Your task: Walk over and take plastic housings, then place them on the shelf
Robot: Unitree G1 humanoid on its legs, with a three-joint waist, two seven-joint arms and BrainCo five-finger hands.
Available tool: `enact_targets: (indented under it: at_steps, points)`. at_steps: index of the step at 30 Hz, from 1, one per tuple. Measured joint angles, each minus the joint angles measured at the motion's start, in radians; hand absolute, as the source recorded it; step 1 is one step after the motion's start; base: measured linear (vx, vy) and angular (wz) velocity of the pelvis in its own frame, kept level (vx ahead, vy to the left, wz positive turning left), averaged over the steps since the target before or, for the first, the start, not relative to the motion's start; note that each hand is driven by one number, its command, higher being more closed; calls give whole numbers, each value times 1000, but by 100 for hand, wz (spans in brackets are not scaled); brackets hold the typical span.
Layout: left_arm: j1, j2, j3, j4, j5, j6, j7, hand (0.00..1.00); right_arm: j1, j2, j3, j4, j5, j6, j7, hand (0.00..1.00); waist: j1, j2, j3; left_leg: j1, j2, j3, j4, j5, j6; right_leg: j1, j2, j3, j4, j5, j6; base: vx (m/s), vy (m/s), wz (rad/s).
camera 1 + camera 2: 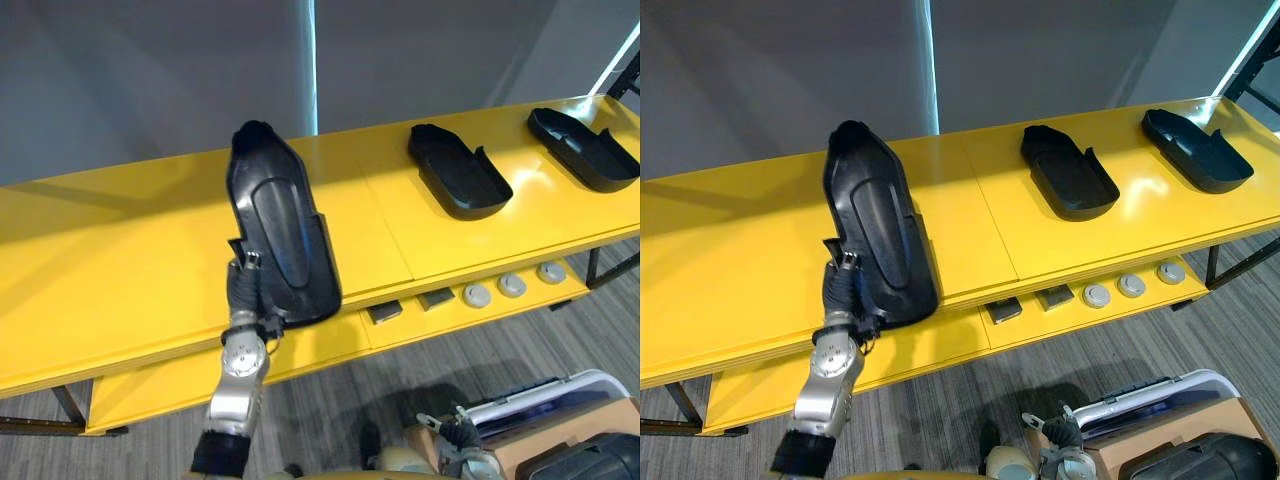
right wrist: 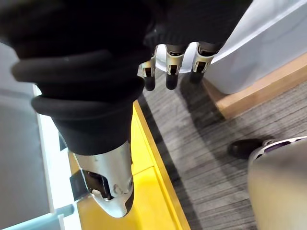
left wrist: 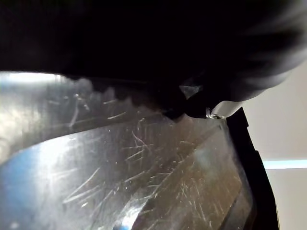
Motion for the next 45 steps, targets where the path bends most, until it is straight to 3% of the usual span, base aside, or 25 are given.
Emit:
enact_targets:
  at_steps: [6,12,13,17,21,27,33,36,39,40,44,45]
  points:
    - [-152,57,99,186,54,72,56,100,1,-10,35,-13,-20,-5,19,0,-5,-3,0,-26,-14,-3,-19,32,-1,-20,-7,6,-40,49,-5,-148,-14,-2]
    - [-309,142,166,334,70,108,76,100,2,-10,65,-51,-28,-15,21,0,-36,-25,11,-48,-22,-9,-82,76,-24,-71,-7,7,-43,59,4,-109,-40,-1]
    - [-330,150,170,351,70,109,76,0,3,-10,77,-51,-28,-16,21,0,-38,-30,15,-53,-20,-9,-82,77,-27,-77,-6,6,-43,59,4,-42,-27,-4]
    - [-423,191,176,425,68,113,77,0,-1,-9,98,-51,-28,-27,23,0,-51,-39,26,-86,-17,-9,-84,94,-31,-114,-1,5,-43,73,-2,-15,-14,-6]
    - [-529,193,180,482,49,114,75,0,-17,-10,100,-52,-28,-29,24,0,-52,-42,46,-104,-19,-8,-84,100,-25,-135,0,12,-39,89,-23,27,31,-6]
    - [-613,192,181,531,-7,113,77,0,-20,-11,101,-89,-28,-39,23,0,-54,-49,67,-108,-23,-3,-82,101,-20,-141,-1,25,-39,93,-24,31,49,-5]
    - [-617,161,195,522,-90,106,143,0,-30,-12,123,-89,-28,-39,20,0,-52,-50,68,-104,-25,-11,-82,100,-19,-133,-3,23,-39,93,-24,5,34,4]
    - [-568,112,194,388,-122,102,185,0,-44,-12,127,-89,-28,-40,19,0,-51,-49,74,-91,-25,-17,-80,100,-19,-117,-4,19,-39,92,-23,-9,21,6]
    - [-463,55,151,93,-124,72,225,0,-44,-14,126,-82,-28,-40,16,0,-50,-47,75,-88,-24,-24,-80,99,-17,-110,-4,13,-39,92,-23,-12,22,6]
    - [-452,53,147,73,-124,68,227,0,-44,-15,126,-81,-28,-40,16,0,-50,-47,75,-87,-24,-25,-80,99,-17,-109,-4,13,-39,92,-23,-4,23,5]
    - [-283,13,59,-193,-25,23,214,0,-41,-23,123,-48,-27,-41,16,0,-46,-41,79,-78,-24,-28,-81,98,-17,-100,-5,9,-39,88,-19,-4,12,2]
    - [-220,9,27,-252,15,11,191,100,-38,-23,121,-30,-27,-40,17,0,-45,-39,80,-78,-24,-31,-81,98,-18,-99,-5,7,-39,85,-14,-6,14,4]
